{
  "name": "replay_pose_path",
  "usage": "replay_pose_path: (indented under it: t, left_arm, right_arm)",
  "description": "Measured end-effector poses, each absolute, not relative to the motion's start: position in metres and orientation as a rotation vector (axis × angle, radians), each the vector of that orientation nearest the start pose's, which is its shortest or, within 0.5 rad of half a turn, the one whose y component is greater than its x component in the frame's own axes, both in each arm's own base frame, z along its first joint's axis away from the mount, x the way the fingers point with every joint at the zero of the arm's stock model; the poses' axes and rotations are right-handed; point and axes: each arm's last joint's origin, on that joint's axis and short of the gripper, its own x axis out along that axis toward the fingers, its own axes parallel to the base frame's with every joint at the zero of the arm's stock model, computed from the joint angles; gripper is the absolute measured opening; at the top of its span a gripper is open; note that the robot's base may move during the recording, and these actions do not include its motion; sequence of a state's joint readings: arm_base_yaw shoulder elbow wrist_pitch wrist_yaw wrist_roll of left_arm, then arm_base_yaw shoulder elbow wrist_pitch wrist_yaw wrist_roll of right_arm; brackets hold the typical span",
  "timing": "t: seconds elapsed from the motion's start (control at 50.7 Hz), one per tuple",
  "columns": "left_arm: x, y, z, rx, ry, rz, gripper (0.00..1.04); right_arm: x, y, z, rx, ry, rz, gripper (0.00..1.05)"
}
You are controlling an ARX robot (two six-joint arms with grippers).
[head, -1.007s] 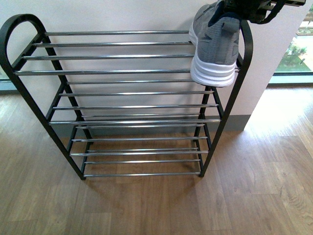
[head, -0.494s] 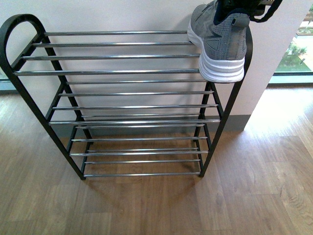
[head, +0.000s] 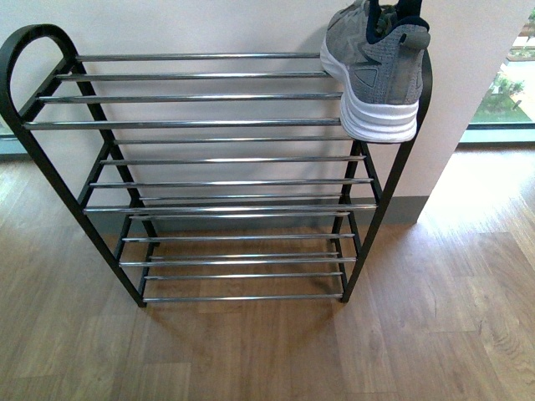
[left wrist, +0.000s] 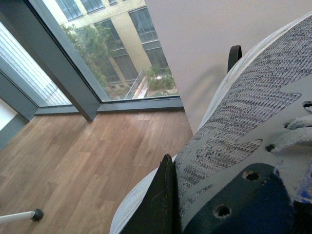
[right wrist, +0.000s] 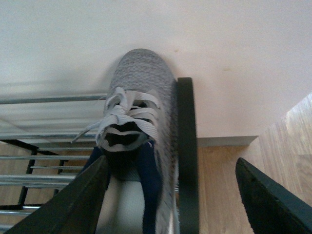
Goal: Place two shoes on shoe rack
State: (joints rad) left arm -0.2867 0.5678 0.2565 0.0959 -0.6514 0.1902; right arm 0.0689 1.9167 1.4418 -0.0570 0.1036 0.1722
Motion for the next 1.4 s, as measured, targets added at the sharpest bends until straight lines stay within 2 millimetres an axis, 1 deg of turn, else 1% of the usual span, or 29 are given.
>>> replay_pose_path:
  t: [0.039,0.118,0.158,0.197,0.237,0.296,0.336,0.395,0.474,0.494,0.553,0.612,0.711,0.75,0.888,1.066,1.263,1.402]
  left_arm:
    - [0.137,-0.022,0.208,0.285,0.227,0.344,0.02]
    - [0.137,-0.022,0.208,0.285,0.227,0.344,0.02]
    - [0.137,-0.022,0.208,0.285,0.227,0.344,0.02]
    - [0.137,-0.022,0.208,0.285,0.227,0.344,0.02]
    - [0.137,-0.022,0.208,0.285,0.227,0.344,0.02]
    - [0.137,-0.022,0.208,0.285,0.227,0.345,0.02]
    - [0.137,-0.022,0.208,0.285,0.227,0.344,0.02]
    - [0.137,-0.022,0.208,0.285,0.227,0.339,0.02]
    - [0.137,-0.022,0.208,0.286,0.228,0.347,0.02]
    - [0.137,-0.022,0.208,0.286,0.228,0.349,0.02]
    - [0.137,-0.022,0.208,0.285,0.228,0.348,0.02]
    - [0.137,-0.022,0.208,0.285,0.228,0.345,0.02]
    - [0.137,-0.022,0.208,0.285,0.227,0.341,0.02]
    - [0.137,-0.022,0.208,0.285,0.227,0.342,0.02]
    - [0.137,-0.022,0.208,0.285,0.228,0.346,0.02]
    - [0.137,-0.022,0.208,0.285,0.228,0.345,0.02]
    - [0.137,-0.022,0.208,0.285,0.227,0.344,0.02]
    - [0.137,-0.022,0.208,0.285,0.228,0.345,0.02]
  right_arm:
    - [0.430,0.019,0.253,0.120,0.510,-0.102,0.85]
    - [0.417,0.005,0.266,0.096,0.475,-0.143,0.95]
    - [0.411,0.000,0.271,0.085,0.446,-0.160,0.97]
    - [0.406,-0.004,0.274,0.076,0.372,-0.140,0.93]
    - [0.398,-0.008,0.277,0.068,0.242,-0.080,0.86]
    - [0.387,-0.008,0.277,0.051,0.131,-0.048,0.79]
    - [0.374,-0.006,0.272,0.040,0.052,-0.025,0.72]
    - [0.347,-0.002,0.257,0.024,-0.017,-0.006,0.58]
    - [0.324,0.000,0.240,0.014,-0.013,0.002,0.44]
    - [0.316,0.000,0.234,0.011,-0.007,0.001,0.39]
    - [0.301,0.000,0.225,0.009,0.002,0.000,0.28]
    - [0.291,-0.001,0.220,0.009,0.004,-0.003,0.21]
    - [0.271,-0.001,0.212,0.008,0.002,-0.003,0.05]
    - [0.265,-0.001,0.210,0.002,0.002,-0.002,0.01]
    - [0.237,0.000,0.197,0.004,0.010,-0.002,0.02]
    - [0.208,0.000,0.187,0.003,0.007,-0.002,0.02]
    - [0.184,0.000,0.179,0.004,0.010,-0.002,0.02]
    - [0.173,0.000,0.176,0.003,0.010,-0.002,0.02]
